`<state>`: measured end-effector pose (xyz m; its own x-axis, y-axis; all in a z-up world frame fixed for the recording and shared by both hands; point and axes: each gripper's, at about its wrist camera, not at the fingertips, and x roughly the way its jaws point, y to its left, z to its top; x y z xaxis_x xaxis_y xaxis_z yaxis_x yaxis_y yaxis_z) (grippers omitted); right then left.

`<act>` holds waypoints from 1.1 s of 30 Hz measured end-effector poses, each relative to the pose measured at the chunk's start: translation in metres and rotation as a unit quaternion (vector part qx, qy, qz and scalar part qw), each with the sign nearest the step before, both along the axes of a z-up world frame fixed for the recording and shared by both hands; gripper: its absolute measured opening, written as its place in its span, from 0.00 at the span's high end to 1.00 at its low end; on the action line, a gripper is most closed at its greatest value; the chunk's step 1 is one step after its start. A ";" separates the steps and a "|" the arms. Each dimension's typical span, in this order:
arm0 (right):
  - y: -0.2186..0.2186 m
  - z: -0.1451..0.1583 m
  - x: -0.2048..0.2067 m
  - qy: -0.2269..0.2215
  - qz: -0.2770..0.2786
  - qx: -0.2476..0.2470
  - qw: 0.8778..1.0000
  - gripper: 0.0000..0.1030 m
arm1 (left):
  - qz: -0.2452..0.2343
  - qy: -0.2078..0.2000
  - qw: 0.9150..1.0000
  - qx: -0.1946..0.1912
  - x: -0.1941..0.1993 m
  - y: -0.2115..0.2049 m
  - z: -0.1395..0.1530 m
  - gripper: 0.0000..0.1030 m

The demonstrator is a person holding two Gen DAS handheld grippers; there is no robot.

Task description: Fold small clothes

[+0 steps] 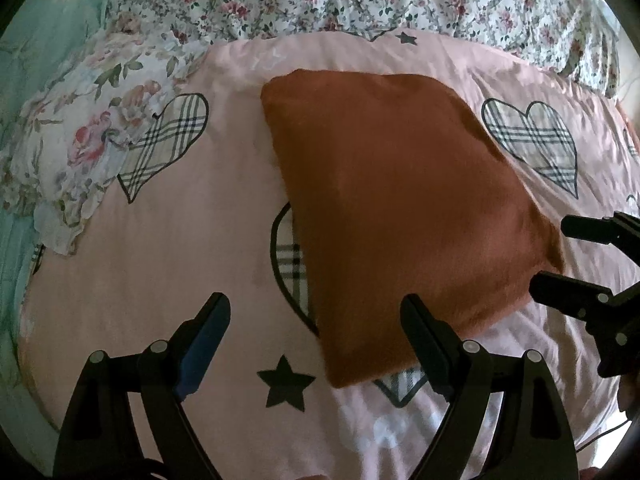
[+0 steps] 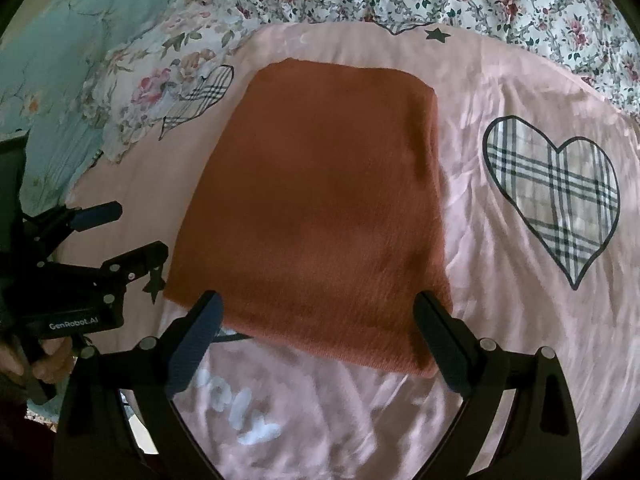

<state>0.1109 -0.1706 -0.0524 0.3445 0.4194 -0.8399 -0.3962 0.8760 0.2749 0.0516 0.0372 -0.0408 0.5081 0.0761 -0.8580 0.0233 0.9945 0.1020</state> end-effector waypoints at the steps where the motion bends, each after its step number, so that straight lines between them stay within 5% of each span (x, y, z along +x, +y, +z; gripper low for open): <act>1: 0.000 0.000 0.001 0.000 -0.001 0.000 1.000 0.07 | 0.001 0.000 1.000 -0.001 0.002 -0.001 0.000 0.15; 33: 0.004 -0.001 0.019 0.004 0.000 0.007 1.000 0.07 | 0.005 0.005 1.000 -0.012 0.015 -0.002 -0.005 0.13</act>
